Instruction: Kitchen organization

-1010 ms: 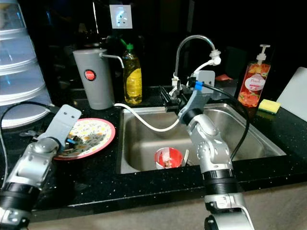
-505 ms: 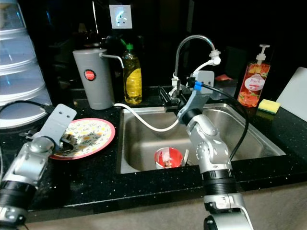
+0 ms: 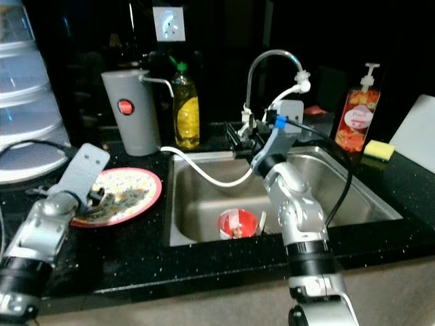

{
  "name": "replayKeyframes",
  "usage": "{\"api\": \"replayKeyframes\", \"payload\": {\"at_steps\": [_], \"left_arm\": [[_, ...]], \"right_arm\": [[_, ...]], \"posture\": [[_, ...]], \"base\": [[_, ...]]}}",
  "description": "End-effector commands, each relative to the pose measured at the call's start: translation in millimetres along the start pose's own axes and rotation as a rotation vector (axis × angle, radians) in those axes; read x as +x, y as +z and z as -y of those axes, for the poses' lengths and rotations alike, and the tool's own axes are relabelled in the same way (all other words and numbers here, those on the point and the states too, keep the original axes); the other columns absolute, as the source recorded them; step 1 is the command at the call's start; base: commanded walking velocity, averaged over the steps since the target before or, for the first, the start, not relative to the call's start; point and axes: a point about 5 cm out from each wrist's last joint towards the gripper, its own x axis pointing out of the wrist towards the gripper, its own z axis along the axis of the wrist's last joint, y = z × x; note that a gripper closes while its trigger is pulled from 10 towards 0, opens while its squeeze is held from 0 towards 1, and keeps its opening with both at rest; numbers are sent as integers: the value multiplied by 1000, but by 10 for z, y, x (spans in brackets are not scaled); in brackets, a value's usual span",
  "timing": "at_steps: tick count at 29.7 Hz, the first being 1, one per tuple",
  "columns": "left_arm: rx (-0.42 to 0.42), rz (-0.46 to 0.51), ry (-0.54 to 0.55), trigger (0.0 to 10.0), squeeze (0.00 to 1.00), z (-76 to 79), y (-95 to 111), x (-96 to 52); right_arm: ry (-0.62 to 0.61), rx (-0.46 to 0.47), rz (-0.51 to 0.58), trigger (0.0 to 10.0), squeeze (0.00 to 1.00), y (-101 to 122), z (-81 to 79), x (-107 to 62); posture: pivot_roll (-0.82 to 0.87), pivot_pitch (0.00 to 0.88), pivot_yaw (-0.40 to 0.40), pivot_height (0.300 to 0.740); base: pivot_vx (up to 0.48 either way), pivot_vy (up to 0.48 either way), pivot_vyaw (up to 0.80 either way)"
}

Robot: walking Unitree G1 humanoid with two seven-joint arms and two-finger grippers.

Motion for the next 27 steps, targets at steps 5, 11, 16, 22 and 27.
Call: {"api": "replayKeyframes", "payload": {"at_steps": [5,11,16,22,27], "left_arm": [[18,-21,8,8980,0,28,-48,98],[52,-11,-2,2196,0,87,-46,167],[106,3,-8,0,0,108,-48,212],[130,11,-7,0,0,106,-60,232],[145,49,8,0,0,93,-2,234]], "right_arm": [[7,-2,-1,10000,0,20,-20,6],[3,-6,4,10000,0,42,-13,-2],[-1,-10,6,10000,0,55,-4,-3],[-4,-10,6,10000,0,56,0,-4],[-4,-9,5,10000,0,53,0,-3]], "posture": [[-4,12,-22,740],[-17,14,-19,740],[-20,14,-19,740],[-18,13,-19,740],[-17,13,-20,740]], "base": [[0,0,0],[0,0,0],[0,0,0],[0,0,0],[0,0,0]]}}
